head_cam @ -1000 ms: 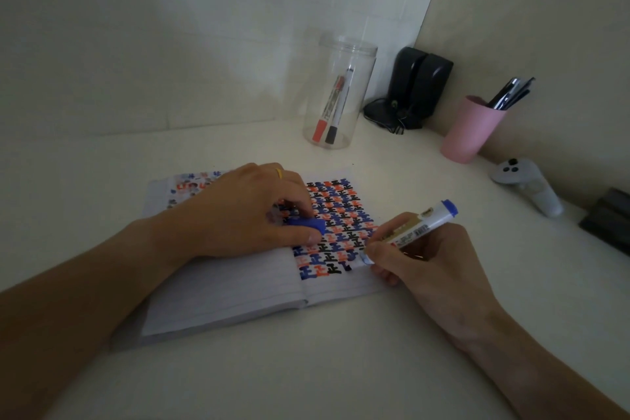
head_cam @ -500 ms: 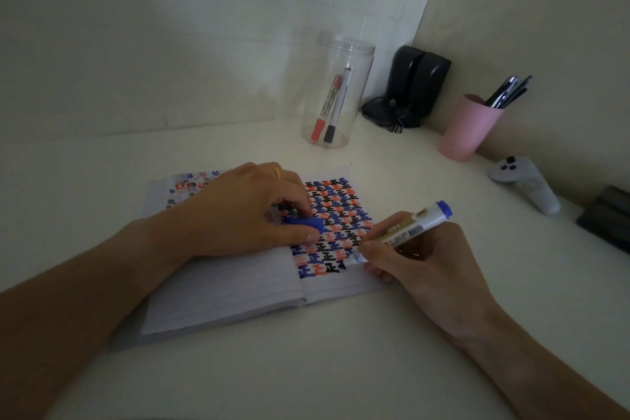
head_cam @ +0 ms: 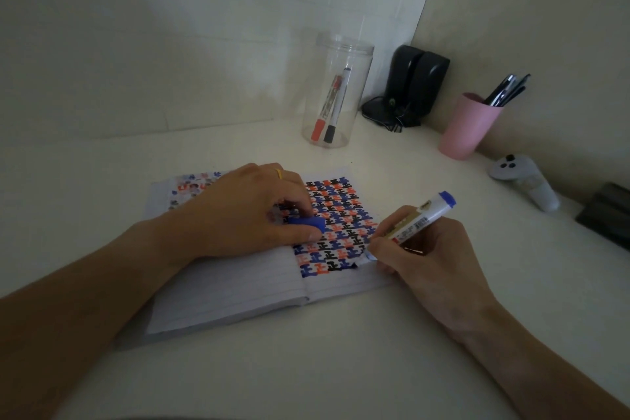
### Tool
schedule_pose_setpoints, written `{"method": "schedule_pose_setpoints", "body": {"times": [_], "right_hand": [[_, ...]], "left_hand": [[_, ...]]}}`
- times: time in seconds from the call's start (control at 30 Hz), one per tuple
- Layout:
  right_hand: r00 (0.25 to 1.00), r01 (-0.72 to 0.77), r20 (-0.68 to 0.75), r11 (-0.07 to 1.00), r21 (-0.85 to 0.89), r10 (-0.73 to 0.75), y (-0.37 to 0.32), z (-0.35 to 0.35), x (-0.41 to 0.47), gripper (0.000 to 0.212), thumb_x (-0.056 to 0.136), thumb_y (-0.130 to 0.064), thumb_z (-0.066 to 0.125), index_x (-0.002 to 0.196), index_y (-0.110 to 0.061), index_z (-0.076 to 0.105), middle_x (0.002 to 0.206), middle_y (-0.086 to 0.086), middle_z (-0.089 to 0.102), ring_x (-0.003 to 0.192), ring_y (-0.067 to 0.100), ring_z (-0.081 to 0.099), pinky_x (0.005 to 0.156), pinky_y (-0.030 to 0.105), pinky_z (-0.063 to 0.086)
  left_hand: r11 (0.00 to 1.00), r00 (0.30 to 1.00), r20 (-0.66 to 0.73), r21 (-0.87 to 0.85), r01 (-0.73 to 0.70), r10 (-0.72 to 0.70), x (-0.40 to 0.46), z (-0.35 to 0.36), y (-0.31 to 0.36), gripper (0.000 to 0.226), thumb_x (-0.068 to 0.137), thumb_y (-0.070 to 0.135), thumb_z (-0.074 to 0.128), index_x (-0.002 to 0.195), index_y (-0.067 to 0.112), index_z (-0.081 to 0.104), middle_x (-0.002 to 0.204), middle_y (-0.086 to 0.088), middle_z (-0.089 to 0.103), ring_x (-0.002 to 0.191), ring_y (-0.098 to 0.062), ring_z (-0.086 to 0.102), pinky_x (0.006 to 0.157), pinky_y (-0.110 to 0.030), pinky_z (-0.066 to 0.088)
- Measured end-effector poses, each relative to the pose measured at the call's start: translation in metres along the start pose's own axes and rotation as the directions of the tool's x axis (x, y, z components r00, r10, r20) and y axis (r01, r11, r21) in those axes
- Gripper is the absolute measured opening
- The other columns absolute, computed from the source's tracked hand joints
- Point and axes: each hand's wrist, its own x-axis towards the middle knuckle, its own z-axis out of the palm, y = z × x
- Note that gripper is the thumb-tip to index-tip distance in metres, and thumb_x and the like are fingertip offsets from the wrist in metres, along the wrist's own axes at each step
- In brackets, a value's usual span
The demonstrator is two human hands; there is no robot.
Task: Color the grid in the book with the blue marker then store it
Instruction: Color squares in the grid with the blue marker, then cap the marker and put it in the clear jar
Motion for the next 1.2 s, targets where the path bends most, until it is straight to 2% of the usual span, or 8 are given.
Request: {"method": "schedule_pose_setpoints", "body": {"times": [0.13, 0.23, 0.4, 0.57, 0.67, 0.77, 0.93, 1.2], "right_hand": [[0.995, -0.03, -0.077, 0.941, 0.336, 0.06, -0.012, -0.01, 0.012, 0.006, 0.084, -0.008, 0.071, 0.08, -0.006, 0.074, 0.064, 0.007, 0.07, 0.057, 0.016, 0.06, 0.053, 0.028, 0.047], [0.981, -0.039, -0.158, 0.913, 0.406, 0.112, -0.022, -0.014, 0.046, 0.008, 0.087, -0.01, 0.067, 0.091, -0.005, 0.072, 0.061, 0.003, 0.061, 0.055, 0.013, 0.052, 0.053, 0.027, 0.043], [0.966, -0.12, -0.111, 0.789, 0.603, 0.232, -0.015, 0.014, 0.084, 0.007, 0.083, -0.007, 0.066, 0.089, -0.008, 0.07, 0.061, -0.001, 0.058, 0.059, 0.011, 0.05, 0.056, 0.025, 0.042], [0.978, -0.11, -0.081, 0.801, 0.589, 0.193, 0.002, 0.022, 0.082, 0.016, 0.09, -0.015, 0.062, 0.095, -0.005, 0.074, 0.066, 0.007, 0.065, 0.062, 0.017, 0.058, 0.058, 0.028, 0.046], [0.981, -0.103, -0.069, 0.782, 0.614, 0.183, 0.003, 0.02, 0.081, 0.018, 0.091, -0.014, 0.062, 0.098, -0.004, 0.076, 0.072, 0.007, 0.071, 0.068, 0.016, 0.064, 0.063, 0.026, 0.051], [0.981, -0.094, -0.07, 0.765, 0.637, 0.18, 0.003, 0.021, 0.08, 0.013, 0.091, -0.013, 0.064, 0.094, -0.008, 0.075, 0.07, 0.006, 0.073, 0.067, 0.015, 0.067, 0.064, 0.026, 0.053], [0.991, -0.071, -0.047, 0.781, 0.621, 0.128, 0.0, 0.02, 0.078, 0.013, 0.088, -0.011, 0.068, 0.084, -0.01, 0.081, 0.069, 0.008, 0.072, 0.07, 0.018, 0.065, 0.073, 0.031, 0.052], [1.0, -0.017, -0.002, 0.853, 0.521, 0.021, -0.005, 0.023, 0.075, 0.015, 0.088, -0.015, 0.069, 0.096, -0.008, 0.081, 0.078, 0.01, 0.078, 0.075, 0.019, 0.07, 0.067, 0.027, 0.054]], "left_hand": [[1.0, 1.0, 0.004, 0.006, 0.004, -0.004, 0.0, 0.0, -0.001, 0.039, 0.081, 0.065, 0.059, 0.099, 0.032, 0.07, 0.099, 0.017, 0.067, 0.093, -0.004, 0.058, 0.082, -0.037, 0.05], [1.0, 1.0, 0.012, 0.018, 0.012, -0.012, 0.001, 0.0, -0.002, 0.04, 0.081, 0.066, 0.057, 0.1, 0.033, 0.069, 0.099, 0.018, 0.066, 0.092, -0.004, 0.057, 0.082, -0.037, 0.05], [1.0, 1.0, 0.011, 0.004, 0.023, -0.023, 0.001, 0.001, -0.002, 0.037, 0.081, 0.065, 0.059, 0.099, 0.034, 0.068, 0.098, 0.019, 0.065, 0.093, -0.002, 0.057, 0.082, -0.035, 0.05], [0.997, 0.997, -0.029, -0.03, 0.071, -0.072, 0.001, 0.001, -0.002, 0.036, 0.079, 0.06, 0.066, 0.103, 0.033, 0.067, 0.098, 0.02, 0.065, 0.091, -0.001, 0.058, 0.08, -0.025, 0.049], [0.984, 0.979, -0.141, -0.118, 0.133, -0.149, 0.002, 0.0, -0.002, 0.029, 0.079, 0.047, 0.072, 0.104, 0.032, 0.067, 0.097, 0.019, 0.067, 0.091, 0.0, 0.06, 0.076, -0.013, 0.047], [0.964, 0.925, -0.278, -0.141, 0.226, -0.258, 0.003, -0.003, -0.007, 0.024, 0.08, 0.035, 0.074, 0.103, 0.031, 0.066, 0.092, 0.02, 0.067, 0.09, 0.004, 0.059, 0.071, -0.003, 0.042], [0.949, 0.889, -0.335, -0.082, 0.304, -0.313, 0.001, -0.003, -0.012, 0.022, 0.08, 0.035, 0.075, 0.101, 0.031, 0.067, 0.089, 0.016, 0.069, 0.083, 0.001, 0.061, 0.071, -0.006, 0.045], [0.958, 0.907, -0.309, -0.06, 0.28, -0.284, 0.003, -0.004, -0.007, 0.021, 0.081, 0.04, 0.073, 0.1, 0.034, 0.067, 0.092, 0.019, 0.069, 0.088, 0.003, 0.06, 0.074, -0.003, 0.039]]}}
